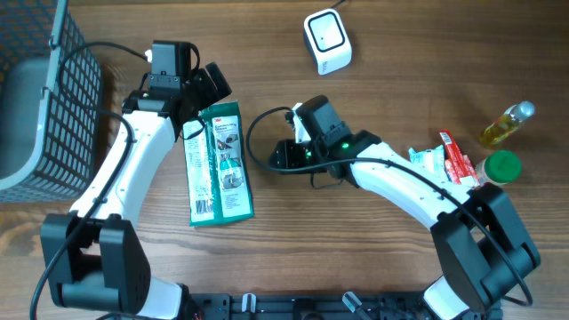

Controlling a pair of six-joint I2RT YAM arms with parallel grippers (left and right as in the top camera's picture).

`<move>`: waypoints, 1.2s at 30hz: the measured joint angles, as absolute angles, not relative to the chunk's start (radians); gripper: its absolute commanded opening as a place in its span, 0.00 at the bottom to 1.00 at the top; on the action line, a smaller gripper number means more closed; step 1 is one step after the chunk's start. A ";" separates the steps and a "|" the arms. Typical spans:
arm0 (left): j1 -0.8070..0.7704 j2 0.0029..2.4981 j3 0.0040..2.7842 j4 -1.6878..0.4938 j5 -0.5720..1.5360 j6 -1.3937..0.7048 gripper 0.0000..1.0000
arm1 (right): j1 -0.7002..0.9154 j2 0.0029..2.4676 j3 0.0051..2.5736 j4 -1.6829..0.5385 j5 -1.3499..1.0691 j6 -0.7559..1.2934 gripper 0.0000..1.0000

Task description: Scan the item barcode

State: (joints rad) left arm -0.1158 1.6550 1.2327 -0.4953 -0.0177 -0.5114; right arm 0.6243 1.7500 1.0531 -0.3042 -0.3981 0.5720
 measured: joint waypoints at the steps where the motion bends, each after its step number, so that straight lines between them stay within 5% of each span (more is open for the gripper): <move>1: -0.116 1.655 1.233 -0.490 -0.017 -0.519 1.00 | 0.621 1.750 1.053 -0.307 -0.403 0.573 0.45; 5: -0.116 1.655 1.234 -0.552 -0.018 -0.561 1.00 | 0.620 1.750 1.053 -0.307 -0.412 0.575 0.46; 8: -0.116 1.657 1.234 -0.642 -0.055 -0.580 0.56 | 0.620 1.750 1.053 -0.307 -0.418 0.575 0.47; 11: -0.115 1.658 1.233 -0.727 -0.149 -0.588 0.52 | 0.620 1.750 1.053 -0.307 -0.418 0.575 0.47; 14: -0.115 1.659 1.224 -0.764 -0.256 -0.593 0.31 | 0.620 1.750 1.053 -0.307 -0.414 0.575 0.47; 17: -0.115 1.659 1.194 -0.752 -0.324 -0.606 0.33 | 0.620 1.750 1.053 -0.307 -0.398 0.575 0.47; 22: -0.115 1.659 1.093 -0.633 -0.381 -0.605 0.07 | 0.620 1.750 1.053 -0.307 -0.363 0.575 0.48; 36: -0.115 1.663 0.868 -0.472 -0.377 -0.608 0.04 | 0.610 1.750 1.053 -0.306 -0.279 0.575 0.48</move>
State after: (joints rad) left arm -0.1154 1.6627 0.8684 -0.4721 -0.3771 -0.6083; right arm 0.6098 1.7500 1.0531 -0.3061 -0.2787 0.5755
